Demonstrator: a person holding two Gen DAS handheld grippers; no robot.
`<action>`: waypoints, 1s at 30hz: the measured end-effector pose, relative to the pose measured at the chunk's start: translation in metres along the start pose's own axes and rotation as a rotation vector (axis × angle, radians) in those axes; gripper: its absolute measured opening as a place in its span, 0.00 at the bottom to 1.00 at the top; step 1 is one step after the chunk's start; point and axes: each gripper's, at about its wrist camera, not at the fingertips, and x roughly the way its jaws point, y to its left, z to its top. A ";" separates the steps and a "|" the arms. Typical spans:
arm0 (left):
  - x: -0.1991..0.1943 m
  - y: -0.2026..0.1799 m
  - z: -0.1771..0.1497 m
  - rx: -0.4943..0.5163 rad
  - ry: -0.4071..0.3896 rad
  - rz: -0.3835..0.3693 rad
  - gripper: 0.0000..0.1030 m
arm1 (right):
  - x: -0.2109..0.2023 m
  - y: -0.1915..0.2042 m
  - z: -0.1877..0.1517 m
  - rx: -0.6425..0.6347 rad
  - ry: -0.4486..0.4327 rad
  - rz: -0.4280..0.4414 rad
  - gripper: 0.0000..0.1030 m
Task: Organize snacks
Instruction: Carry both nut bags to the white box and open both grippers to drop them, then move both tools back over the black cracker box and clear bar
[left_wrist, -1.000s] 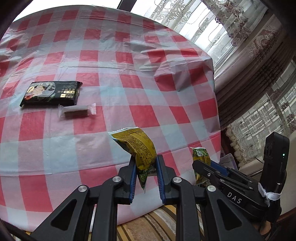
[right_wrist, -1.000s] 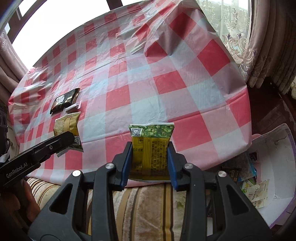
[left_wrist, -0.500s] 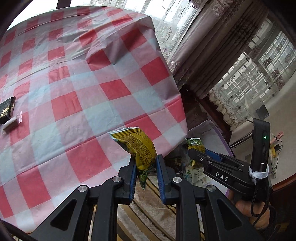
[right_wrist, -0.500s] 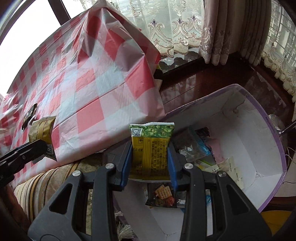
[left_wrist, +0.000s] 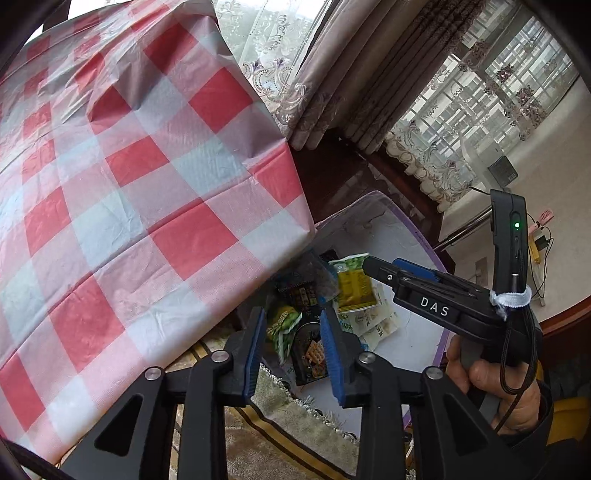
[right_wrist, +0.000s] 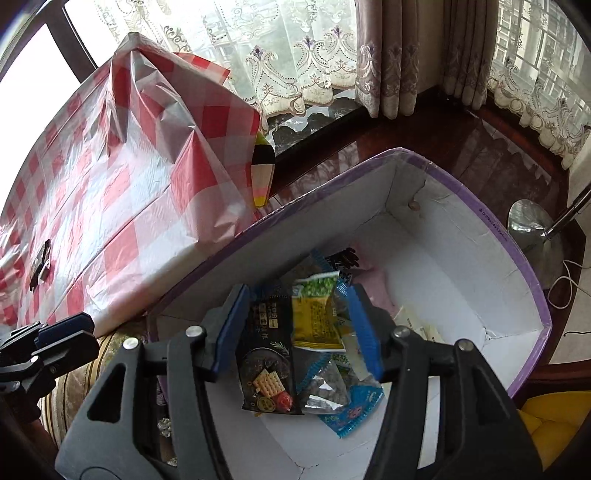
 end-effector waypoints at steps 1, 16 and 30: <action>-0.001 0.001 0.000 -0.005 -0.003 -0.001 0.37 | -0.001 0.000 0.000 -0.001 -0.001 0.001 0.60; -0.015 0.029 0.002 -0.089 -0.053 -0.002 0.39 | -0.005 0.036 -0.004 -0.074 0.013 0.034 0.61; -0.061 0.119 -0.001 -0.256 -0.176 0.094 0.43 | -0.001 0.131 0.000 -0.254 0.024 0.100 0.64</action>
